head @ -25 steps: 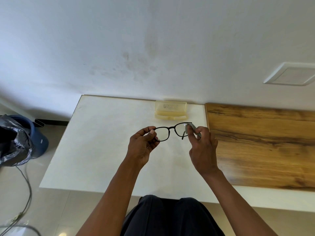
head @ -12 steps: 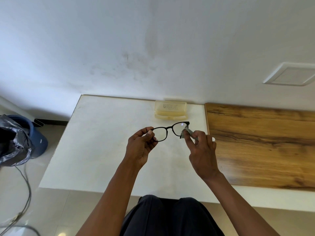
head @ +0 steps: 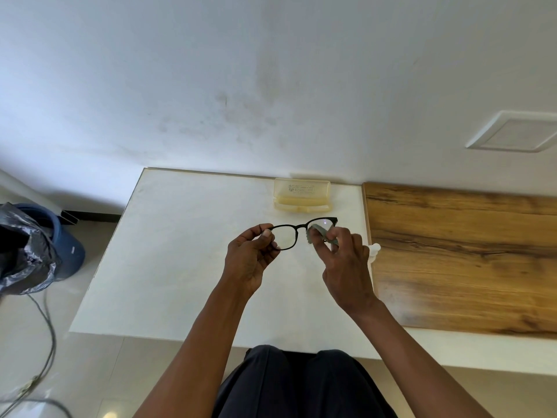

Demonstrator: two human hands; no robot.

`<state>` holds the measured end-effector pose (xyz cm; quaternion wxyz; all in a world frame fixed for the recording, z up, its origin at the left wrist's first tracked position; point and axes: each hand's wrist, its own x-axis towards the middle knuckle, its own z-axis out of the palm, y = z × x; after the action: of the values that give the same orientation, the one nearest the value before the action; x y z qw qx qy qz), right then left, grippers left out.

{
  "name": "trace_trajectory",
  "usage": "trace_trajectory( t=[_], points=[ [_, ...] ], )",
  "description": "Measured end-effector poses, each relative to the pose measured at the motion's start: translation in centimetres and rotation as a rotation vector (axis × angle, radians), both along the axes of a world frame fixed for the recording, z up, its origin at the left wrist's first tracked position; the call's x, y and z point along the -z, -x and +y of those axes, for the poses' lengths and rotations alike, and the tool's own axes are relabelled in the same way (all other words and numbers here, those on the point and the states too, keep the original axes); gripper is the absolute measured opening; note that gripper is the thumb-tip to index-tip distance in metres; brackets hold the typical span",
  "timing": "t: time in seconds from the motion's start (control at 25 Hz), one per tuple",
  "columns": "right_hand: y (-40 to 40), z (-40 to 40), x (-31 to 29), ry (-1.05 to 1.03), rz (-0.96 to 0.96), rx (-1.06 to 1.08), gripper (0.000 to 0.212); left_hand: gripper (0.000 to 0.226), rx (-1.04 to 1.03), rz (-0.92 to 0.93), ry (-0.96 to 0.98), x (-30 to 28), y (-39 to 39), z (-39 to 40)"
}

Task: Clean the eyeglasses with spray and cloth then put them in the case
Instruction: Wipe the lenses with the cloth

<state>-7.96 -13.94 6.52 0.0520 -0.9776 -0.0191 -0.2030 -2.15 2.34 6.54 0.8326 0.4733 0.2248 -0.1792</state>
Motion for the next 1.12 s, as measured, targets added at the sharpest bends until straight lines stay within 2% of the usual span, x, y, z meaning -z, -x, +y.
trace_trajectory(
  t=[0.12,0.52,0.68,0.96,1.12],
  points=[
    [1.1,-0.2,0.6,-0.026,0.022,-0.019,0.064,0.014,-0.016,0.02,-0.007,0.1,0.0,0.0],
    [0.5,-1.0,0.2,-0.165,0.024,0.121,0.073,0.014,0.0,0.015,0.013,0.2,0.3,0.0],
    [-0.6,-0.2,-0.5,-0.1,0.028,0.117,0.07,0.014,0.017,-0.001,0.025,0.3,0.4,-0.1],
    [0.8,-0.2,1.2,0.023,0.034,-0.029,0.075,0.014,0.021,-0.012,0.003,0.4,0.3,-0.1],
    [1.2,-1.2,1.8,0.143,0.02,-0.023,0.068,0.016,0.034,-0.007,-0.014,0.3,0.1,0.3]
  ],
)
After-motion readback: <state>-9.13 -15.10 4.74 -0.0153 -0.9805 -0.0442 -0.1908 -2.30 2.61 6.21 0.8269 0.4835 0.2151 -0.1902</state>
